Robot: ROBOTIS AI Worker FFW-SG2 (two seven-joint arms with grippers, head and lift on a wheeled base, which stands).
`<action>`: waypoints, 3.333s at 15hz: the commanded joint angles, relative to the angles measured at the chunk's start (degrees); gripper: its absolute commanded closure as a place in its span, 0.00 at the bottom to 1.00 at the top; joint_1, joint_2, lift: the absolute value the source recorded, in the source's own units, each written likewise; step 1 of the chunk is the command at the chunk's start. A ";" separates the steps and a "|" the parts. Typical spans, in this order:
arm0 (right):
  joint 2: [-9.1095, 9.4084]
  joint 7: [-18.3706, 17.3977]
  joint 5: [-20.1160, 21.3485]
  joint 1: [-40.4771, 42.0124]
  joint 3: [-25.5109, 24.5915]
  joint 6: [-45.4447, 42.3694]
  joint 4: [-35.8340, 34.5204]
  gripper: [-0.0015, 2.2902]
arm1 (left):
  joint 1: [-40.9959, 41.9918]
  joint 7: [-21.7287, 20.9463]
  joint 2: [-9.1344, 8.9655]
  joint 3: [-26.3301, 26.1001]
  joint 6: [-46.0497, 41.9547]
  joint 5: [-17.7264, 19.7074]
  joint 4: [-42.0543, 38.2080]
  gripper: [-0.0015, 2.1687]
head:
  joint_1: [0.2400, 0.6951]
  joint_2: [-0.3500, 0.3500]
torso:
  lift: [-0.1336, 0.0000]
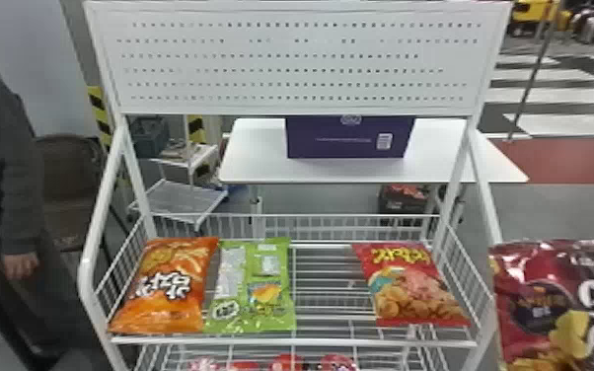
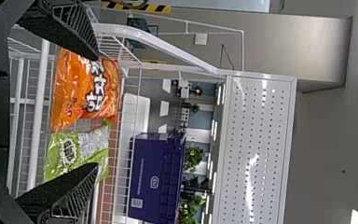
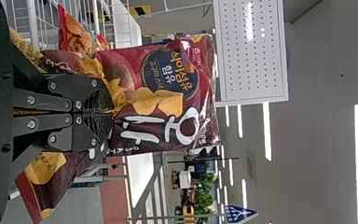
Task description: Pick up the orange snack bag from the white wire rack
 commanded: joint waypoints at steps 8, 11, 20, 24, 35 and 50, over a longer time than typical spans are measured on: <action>-0.16 -0.09 0.14 0.00 -0.09 -0.08 0.00 0.92 | -0.44 0.44 -0.02 0.00 0.35 -0.18 0.44 0.04 | 0.57 0.50 | 1.00; -0.16 -0.09 0.14 -0.09 0.18 -0.08 0.09 0.92 | -8.62 0.18 -0.11 -2.46 8.79 -1.15 4.75 0.04 | 0.57 0.50 | 1.00; 0.37 0.00 0.67 0.53 0.62 -0.61 0.00 0.92 | -36.04 -0.79 -1.86 -4.13 27.42 -1.06 22.94 0.04 | 0.57 0.50 | 1.00; 0.28 0.00 0.76 0.71 0.62 -1.13 -0.17 0.92 | -41.22 -2.11 -1.78 -3.78 29.35 -0.80 28.57 0.04 | 0.57 0.50 | 1.00; 0.20 0.00 0.76 0.62 0.35 -1.31 -0.26 0.92 | -40.70 -0.53 -1.86 -2.81 30.58 -0.36 29.62 0.91 | 0.57 0.50 | 1.00; 0.02 -0.09 0.67 -0.35 0.35 -1.49 0.71 0.92 | -3.61 0.62 0.25 2.37 12.83 -0.80 -1.41 0.98 | 0.57 0.50 | 1.00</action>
